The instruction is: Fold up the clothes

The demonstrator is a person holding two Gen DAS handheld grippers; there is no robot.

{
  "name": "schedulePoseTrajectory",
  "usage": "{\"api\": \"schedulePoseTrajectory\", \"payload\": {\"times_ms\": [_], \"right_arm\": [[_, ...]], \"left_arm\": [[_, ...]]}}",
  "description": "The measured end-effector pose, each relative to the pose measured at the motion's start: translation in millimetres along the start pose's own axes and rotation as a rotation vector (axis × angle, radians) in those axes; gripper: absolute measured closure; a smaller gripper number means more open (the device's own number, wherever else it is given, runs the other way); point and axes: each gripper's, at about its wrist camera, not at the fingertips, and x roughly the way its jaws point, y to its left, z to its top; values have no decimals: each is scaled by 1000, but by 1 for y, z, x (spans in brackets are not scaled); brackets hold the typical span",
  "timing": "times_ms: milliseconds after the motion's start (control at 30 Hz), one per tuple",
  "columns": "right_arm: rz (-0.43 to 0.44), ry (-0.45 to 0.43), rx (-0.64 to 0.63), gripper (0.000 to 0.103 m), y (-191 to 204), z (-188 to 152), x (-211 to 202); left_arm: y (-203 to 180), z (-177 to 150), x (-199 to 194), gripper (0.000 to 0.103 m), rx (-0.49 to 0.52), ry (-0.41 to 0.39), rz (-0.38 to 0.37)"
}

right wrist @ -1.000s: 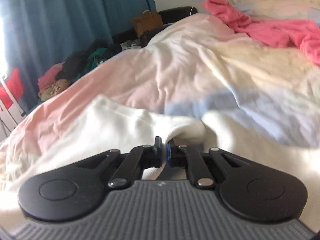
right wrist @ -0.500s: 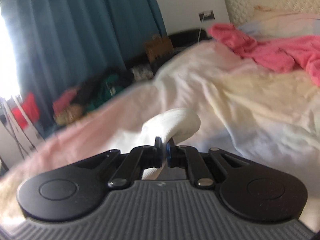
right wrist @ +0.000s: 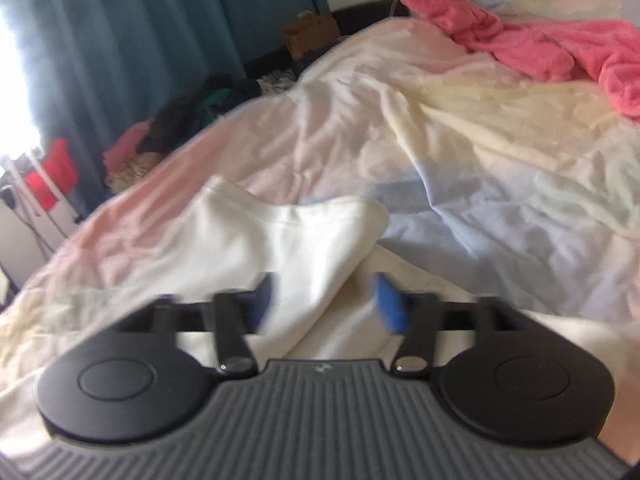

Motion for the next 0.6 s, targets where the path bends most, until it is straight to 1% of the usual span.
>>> {"api": "schedulePoseTrajectory", "payload": {"times_ms": [33,167,333,467,600], "right_arm": [[11,4,-20,20,5,1,-12],[65,36,-195,21,34,-4,-67],[226,-26,-387,21,63,-34,-152],[343,-59,-446,21,71,-60,-200],[431,-90,-480,21,73,-80,-225]], "left_arm": [[-3,-2,-6,22,17,-7,2],[-14,-11,-28,22,83,-34,9],[-28,-19,-62,21,155,-92,10],[-34,-27,-84,21,174,-130,23],[-33,-33,-100,20,163,-156,39]]}}
